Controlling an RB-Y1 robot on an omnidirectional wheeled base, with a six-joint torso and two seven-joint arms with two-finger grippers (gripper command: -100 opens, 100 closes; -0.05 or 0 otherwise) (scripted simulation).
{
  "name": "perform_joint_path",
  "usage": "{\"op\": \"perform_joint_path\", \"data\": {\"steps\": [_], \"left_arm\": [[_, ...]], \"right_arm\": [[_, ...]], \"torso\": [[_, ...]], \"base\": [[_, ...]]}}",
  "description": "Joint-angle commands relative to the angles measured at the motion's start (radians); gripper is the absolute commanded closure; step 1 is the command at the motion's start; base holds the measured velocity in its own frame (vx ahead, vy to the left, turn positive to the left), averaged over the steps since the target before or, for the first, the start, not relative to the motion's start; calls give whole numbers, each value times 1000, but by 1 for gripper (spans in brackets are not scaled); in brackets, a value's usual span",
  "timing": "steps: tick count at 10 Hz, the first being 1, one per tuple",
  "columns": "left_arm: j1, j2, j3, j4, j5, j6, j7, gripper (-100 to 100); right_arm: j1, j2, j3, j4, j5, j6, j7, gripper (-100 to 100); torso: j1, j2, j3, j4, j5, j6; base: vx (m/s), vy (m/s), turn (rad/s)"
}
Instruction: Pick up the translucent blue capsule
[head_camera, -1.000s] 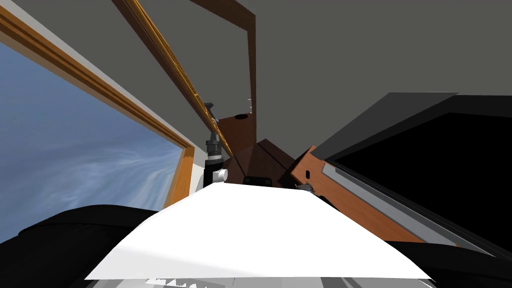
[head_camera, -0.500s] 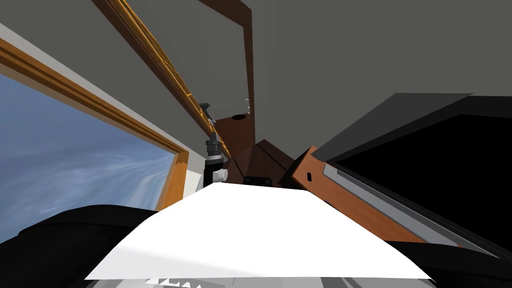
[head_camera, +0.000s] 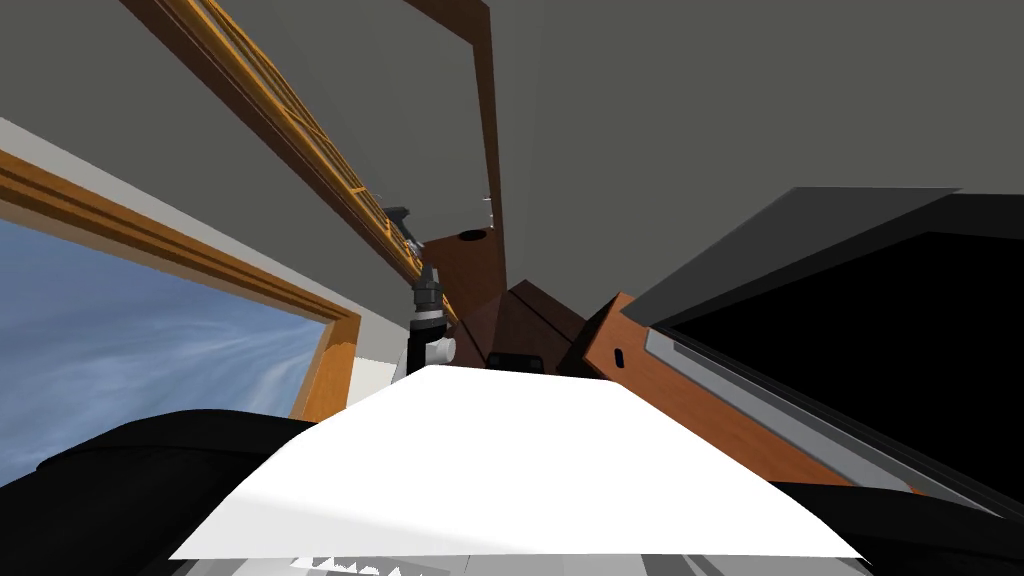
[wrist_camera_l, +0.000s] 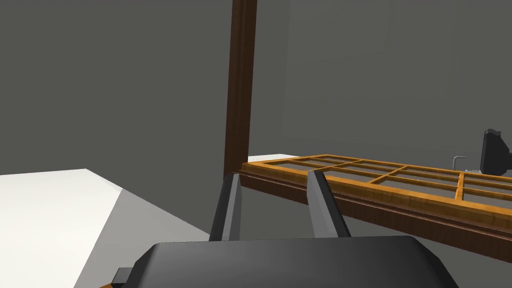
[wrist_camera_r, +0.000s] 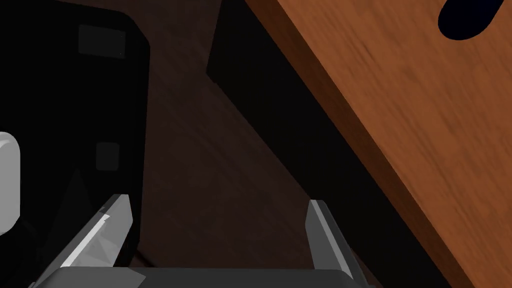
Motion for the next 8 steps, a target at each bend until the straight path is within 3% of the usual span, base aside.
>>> {"op": "perform_joint_path", "data": {"steps": [1, 8], "left_arm": [[0, 0, 0, 0, 0, 0, 0, 0], [0, 0, 0, 0, 0, 0, 0, 0]], "right_arm": [[-2, -13, -9, 24, -21, 38, -14, -100], [-34, -76, -82, 166, -101, 248, -160, -100]], "torso": [[0, 0, 0, 0, 0, 0], [-4, -1, -1, 0, -1, 0]], "base": [[98, -8, -47], [137, -51, -95]]}}
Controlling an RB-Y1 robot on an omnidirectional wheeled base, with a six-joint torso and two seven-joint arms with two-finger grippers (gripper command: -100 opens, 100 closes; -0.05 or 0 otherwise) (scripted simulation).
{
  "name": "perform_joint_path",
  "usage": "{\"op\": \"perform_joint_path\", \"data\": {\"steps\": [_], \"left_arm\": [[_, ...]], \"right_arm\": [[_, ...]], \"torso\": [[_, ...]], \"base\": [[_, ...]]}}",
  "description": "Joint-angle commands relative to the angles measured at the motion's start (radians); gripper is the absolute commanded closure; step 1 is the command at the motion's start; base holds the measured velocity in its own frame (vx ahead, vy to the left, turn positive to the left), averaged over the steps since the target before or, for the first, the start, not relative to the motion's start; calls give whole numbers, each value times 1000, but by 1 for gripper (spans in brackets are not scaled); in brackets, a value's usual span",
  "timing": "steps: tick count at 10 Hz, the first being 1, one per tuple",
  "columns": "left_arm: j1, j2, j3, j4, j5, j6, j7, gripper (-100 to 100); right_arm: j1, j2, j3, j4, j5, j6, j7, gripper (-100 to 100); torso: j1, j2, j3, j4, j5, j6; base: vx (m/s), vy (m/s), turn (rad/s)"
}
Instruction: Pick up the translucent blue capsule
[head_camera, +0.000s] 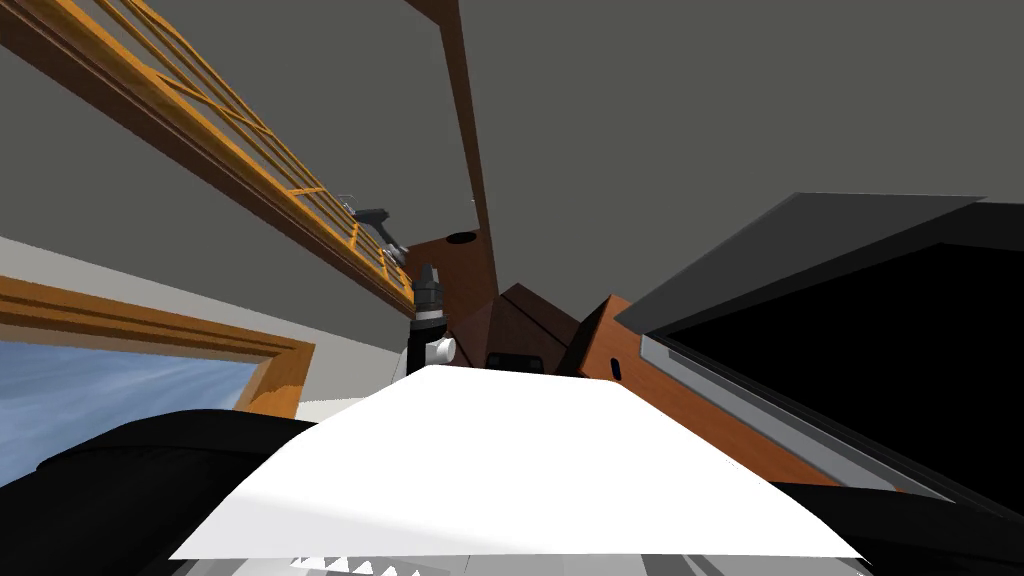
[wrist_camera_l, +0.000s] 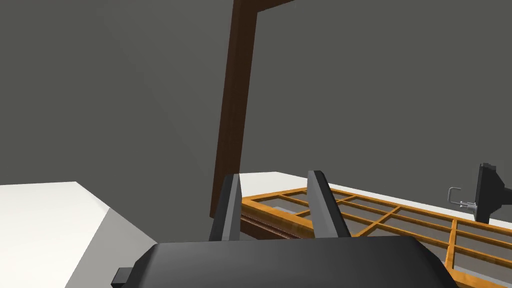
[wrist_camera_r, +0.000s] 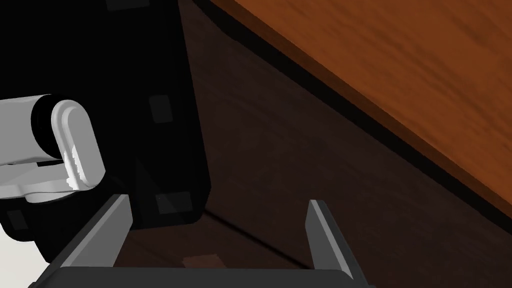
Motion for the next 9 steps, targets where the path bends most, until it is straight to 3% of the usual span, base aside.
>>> {"op": "perform_joint_path", "data": {"steps": [1, 3, 5, 7, 9], "left_arm": [[0, 0, 0, 0, 0, 0, 0, 0], [0, 0, 0, 0, 0, 0, 0, 0], [0, 0, 0, 0, 0, 0, 0, 0], [0, 0, 0, 0, 0, 0, 0, 0], [0, 0, 0, 0, 0, 0, 0, 0]], "right_arm": [[-7, -7, -7, 16, -7, 31, -19, -100], [-27, -27, -28, 58, -29, 94, -64, -100], [-52, -42, -41, 89, -43, 138, -97, -100], [-81, -51, -47, 110, -50, 160, -119, -100], [-95, -52, -47, 117, -50, 162, -124, -100]], "torso": [[0, 0, 0, 0, 0, 0], [2, 2, 1, 0, 0, 0], [-2, -2, -1, -1, -1, 0], [-7, -3, -2, -1, -2, -1], [3, 4, 2, 0, 0, 0]], "base": [[143, -66, -30], [173, -78, -82], [218, -162, -55], [223, -188, 15], [60, -9, -98]]}}
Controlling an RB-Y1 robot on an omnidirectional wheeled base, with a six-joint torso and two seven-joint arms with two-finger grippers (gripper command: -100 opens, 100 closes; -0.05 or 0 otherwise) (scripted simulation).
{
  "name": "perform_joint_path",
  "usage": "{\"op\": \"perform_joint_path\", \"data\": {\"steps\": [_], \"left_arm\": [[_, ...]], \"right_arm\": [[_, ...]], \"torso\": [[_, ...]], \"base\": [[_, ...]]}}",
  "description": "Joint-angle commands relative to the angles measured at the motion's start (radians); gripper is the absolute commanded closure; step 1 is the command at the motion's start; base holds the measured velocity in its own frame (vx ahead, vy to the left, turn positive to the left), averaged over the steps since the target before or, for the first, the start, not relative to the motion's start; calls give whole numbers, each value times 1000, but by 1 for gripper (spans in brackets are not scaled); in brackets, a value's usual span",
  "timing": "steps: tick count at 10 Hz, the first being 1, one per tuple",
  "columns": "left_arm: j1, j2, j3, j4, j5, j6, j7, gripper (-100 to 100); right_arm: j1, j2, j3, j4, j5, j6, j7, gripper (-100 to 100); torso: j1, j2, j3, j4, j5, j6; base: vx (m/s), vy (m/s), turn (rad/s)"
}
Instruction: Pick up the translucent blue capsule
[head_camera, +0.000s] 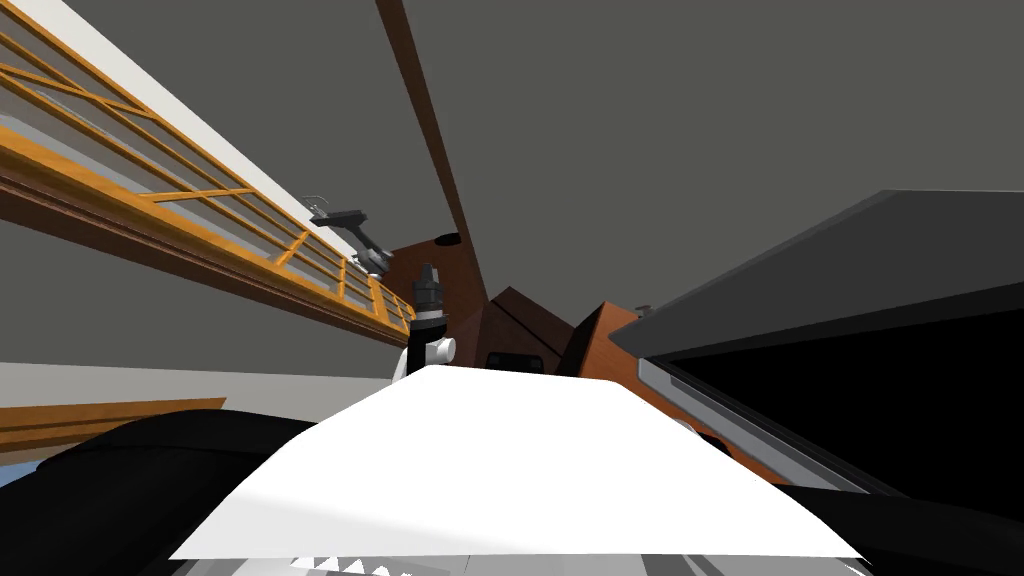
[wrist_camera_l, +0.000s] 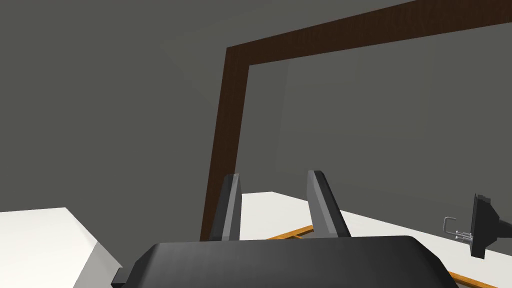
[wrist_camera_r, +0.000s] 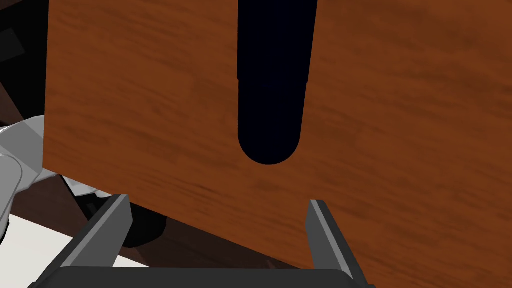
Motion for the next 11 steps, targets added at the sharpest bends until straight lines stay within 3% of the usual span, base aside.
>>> {"op": "perform_joint_path", "data": {"steps": [1, 9, 11], "left_arm": [[0, 0, 0, 0, 0, 0, 0, 0], [0, 0, 0, 0, 0, 0, 0, 0], [0, 0, 0, 0, 0, 0, 0, 0]], "right_arm": [[-5, 1, 0, 2, 0, 1, -3, -100], [-5, 1, 0, 2, 0, 1, -3, -100], [11, 4, 32, 1, 26, 9, -10, -100]], "torso": [[0, 0, 0, 0, 0, 0], [0, 5, 3, 1, 0, 0], [3, 10, 6, 2, 1, 1]], "base": [[29, 1, -28], [3, 0, 10], [-139, 69, -116]]}}
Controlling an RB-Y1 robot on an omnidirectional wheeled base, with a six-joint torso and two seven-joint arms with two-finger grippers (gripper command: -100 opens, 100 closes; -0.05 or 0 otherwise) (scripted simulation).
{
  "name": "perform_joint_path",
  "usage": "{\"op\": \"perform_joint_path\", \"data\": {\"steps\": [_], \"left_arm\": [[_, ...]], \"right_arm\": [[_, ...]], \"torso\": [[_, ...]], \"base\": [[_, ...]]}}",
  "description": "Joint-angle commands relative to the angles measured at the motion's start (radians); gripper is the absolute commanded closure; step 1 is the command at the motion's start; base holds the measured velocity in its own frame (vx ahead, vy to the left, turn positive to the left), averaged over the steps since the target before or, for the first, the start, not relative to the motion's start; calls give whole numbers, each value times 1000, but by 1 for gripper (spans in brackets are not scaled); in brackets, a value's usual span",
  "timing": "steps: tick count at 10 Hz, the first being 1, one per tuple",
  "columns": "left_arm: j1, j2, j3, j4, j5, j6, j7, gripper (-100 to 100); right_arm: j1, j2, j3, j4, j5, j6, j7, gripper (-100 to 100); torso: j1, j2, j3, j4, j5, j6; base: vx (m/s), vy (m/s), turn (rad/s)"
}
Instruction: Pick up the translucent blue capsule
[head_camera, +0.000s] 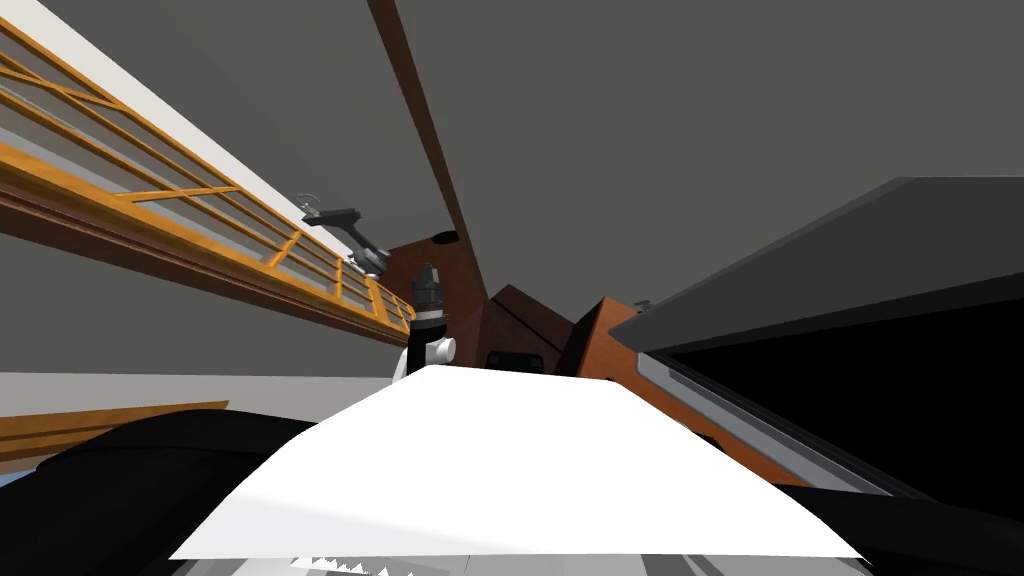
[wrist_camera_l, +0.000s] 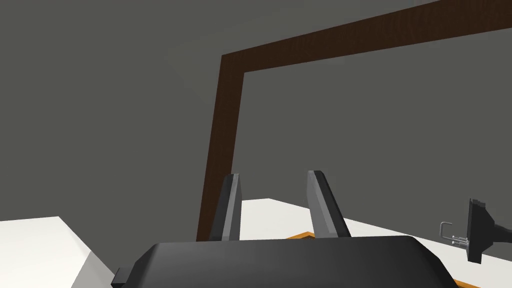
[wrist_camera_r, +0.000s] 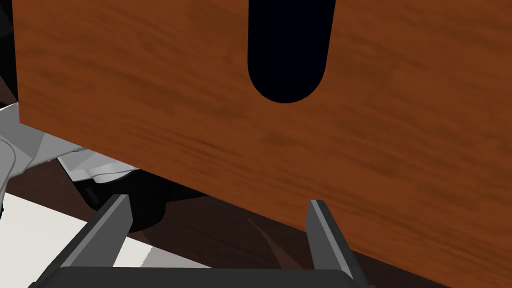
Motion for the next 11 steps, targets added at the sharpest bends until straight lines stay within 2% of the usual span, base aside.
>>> {"op": "perform_joint_path", "data": {"steps": [1, 5, 6, 10, 11], "left_arm": [[0, 0, 0, 0, 0, 0, 0, 0], [0, 0, 0, 0, 0, 0, 0, 0], [0, 0, 0, 0, 0, 0, 0, 0], [0, 0, 0, 0, 0, 0, 0, 0], [0, 0, 0, 0, 0, 0, 0, 0]], "right_arm": [[13, 6, 20, -18, 18, 10, -13, -100], [27, 17, 90, -30, 64, 27, -27, -100], [32, 22, 118, -34, 81, 34, -32, -100], [50, 31, 186, -30, 121, 47, -39, -100], [56, 18, 143, -4, 87, 46, -28, -100]], "torso": [[0, 0, 0, 0, 0, 0], [7, 3, 2, 1, 2, 0], [6, 2, 1, 1, 2, 0], [6, 1, 1, 0, 1, 0], [3, 0, 0, 0, 1, 0]], "base": [[-162, 120, -65], [-175, 159, -92], [-183, 176, -105], [-166, 146, -99], [10, -77, 42]]}}
